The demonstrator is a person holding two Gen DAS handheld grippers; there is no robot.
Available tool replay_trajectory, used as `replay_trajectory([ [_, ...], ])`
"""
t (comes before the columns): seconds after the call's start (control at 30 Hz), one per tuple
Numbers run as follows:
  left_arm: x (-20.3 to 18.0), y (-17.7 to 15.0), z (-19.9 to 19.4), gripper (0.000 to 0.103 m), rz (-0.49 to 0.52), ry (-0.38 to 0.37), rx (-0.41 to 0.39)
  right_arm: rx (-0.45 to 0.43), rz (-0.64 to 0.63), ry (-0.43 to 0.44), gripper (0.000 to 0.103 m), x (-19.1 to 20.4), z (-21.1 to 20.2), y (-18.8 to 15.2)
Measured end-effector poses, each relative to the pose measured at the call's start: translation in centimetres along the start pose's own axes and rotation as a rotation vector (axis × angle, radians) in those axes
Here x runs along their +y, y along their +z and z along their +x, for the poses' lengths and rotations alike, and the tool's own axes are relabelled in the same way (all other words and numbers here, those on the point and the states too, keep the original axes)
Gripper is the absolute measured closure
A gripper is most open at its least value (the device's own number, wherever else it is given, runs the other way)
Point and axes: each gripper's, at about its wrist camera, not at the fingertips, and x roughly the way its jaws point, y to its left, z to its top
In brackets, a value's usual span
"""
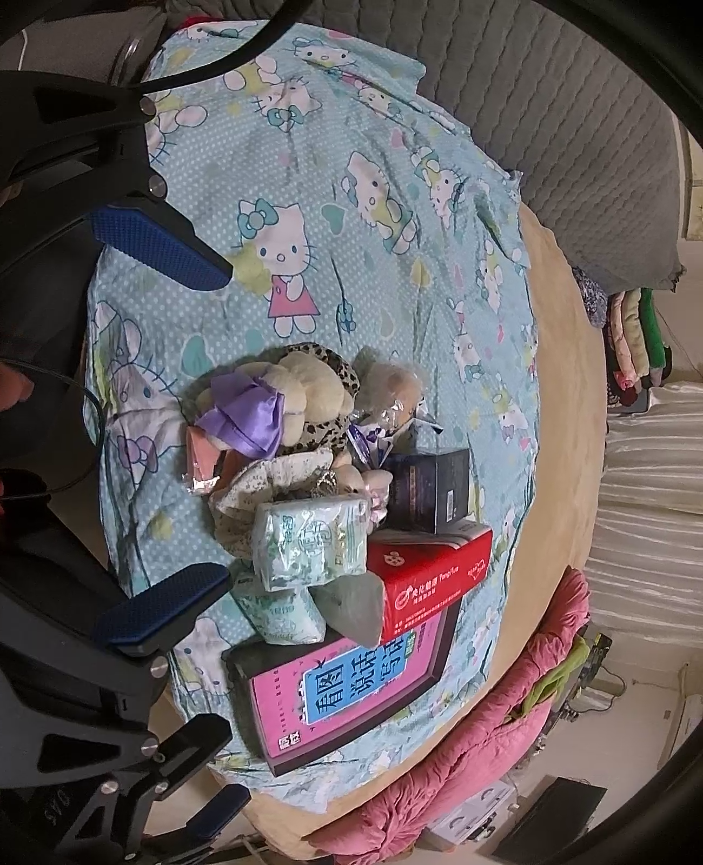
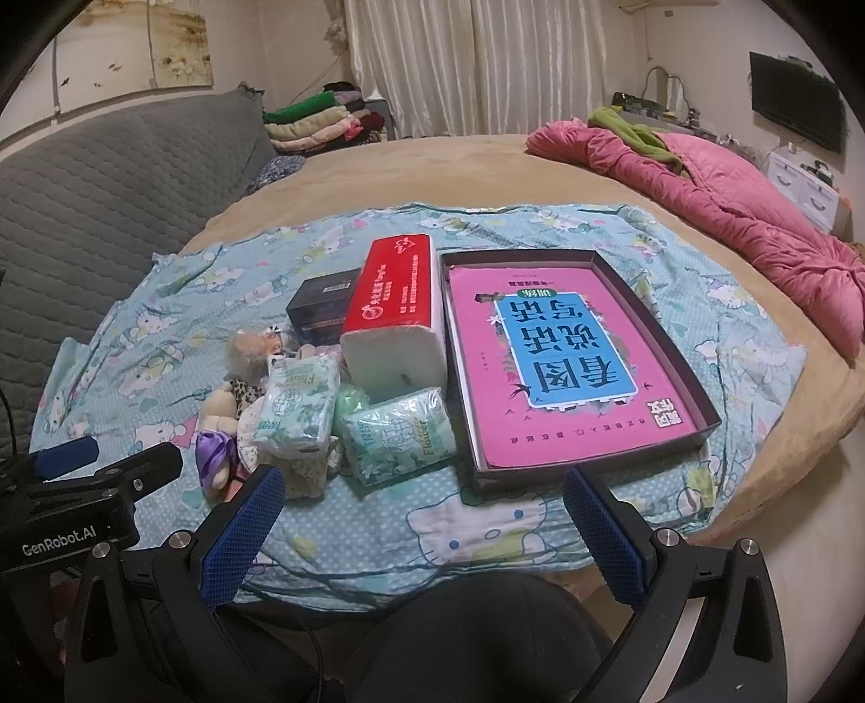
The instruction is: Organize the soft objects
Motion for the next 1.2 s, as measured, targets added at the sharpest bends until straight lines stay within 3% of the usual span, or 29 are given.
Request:
replay_trajectory([
  [0.43, 4.2, -0.1, 2.0, 0.001, -0.097, -0.027, 0.041, 0.015, -0.023, 0.036, 0.000, 1.1, 1.3, -0.1],
  [0.8, 6.3, 0.3, 5.0, 0.002, -0.177, -0.093, 0.067, 0.026, -0.083, 0.069, 0.000, 3.2, 3.4, 0.2],
  [1.2, 6.7, 1.2, 8.9, 0.022, -0.230, -0.166, 0.102, 0.037, -0.102, 0.085, 0.000, 5.2, 6.5, 1.7],
])
